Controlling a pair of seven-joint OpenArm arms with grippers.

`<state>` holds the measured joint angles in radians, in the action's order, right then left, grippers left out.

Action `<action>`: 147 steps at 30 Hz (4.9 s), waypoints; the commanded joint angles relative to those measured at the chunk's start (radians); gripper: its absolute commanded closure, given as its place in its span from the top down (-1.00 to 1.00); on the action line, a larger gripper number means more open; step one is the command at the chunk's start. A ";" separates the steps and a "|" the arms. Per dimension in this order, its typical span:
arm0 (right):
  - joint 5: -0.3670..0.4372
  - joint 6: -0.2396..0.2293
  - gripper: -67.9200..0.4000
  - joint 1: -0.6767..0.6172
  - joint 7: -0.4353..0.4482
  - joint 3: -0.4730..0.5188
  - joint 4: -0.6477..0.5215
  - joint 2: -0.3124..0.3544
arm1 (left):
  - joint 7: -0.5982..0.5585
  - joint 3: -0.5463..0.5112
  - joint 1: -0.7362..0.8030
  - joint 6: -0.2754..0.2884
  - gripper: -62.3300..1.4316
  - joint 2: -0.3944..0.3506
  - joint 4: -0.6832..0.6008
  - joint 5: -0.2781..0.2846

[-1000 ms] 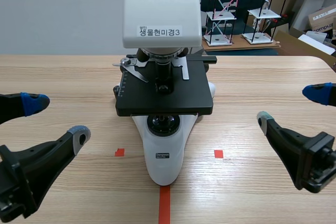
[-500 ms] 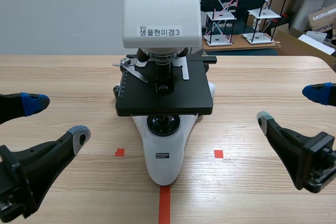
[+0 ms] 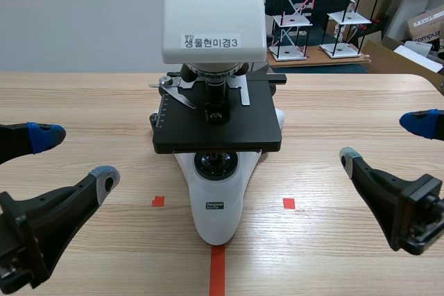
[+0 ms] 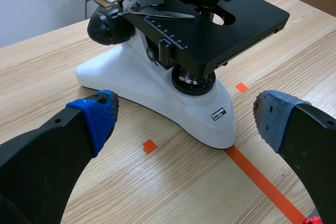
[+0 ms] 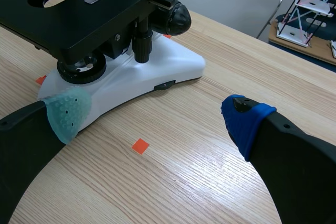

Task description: Point at the coarse focus knob

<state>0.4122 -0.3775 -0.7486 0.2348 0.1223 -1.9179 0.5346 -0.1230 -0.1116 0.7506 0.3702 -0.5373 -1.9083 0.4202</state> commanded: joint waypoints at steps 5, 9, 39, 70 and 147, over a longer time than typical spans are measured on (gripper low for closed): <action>0.011 0.004 0.61 -0.002 0.018 0.000 -0.010 0.003 | -0.011 -0.006 0.002 0.002 0.74 0.003 -0.017 0.009; 0.011 0.004 0.61 -0.002 0.018 0.000 -0.010 0.003 | -0.011 -0.006 0.002 0.002 0.74 0.003 -0.017 0.009; 0.011 0.004 0.58 -0.002 0.018 0.000 -0.010 0.003 | -0.011 -0.006 0.002 0.003 0.74 0.005 -0.017 0.009; 0.146 0.069 -0.99 0.701 -0.358 -0.205 0.067 0.004 | -0.011 -0.006 0.002 0.003 0.74 0.005 -0.017 0.006; 0.404 0.071 -1.00 1.134 -0.894 -0.431 0.389 -0.097 | -0.014 -0.006 0.000 0.003 0.74 0.005 -0.017 0.006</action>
<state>0.8093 -0.3065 0.3676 -0.6743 -0.3111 -1.5173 0.4377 -0.1234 -0.1116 0.7506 0.3706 -0.5373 -1.9083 0.4194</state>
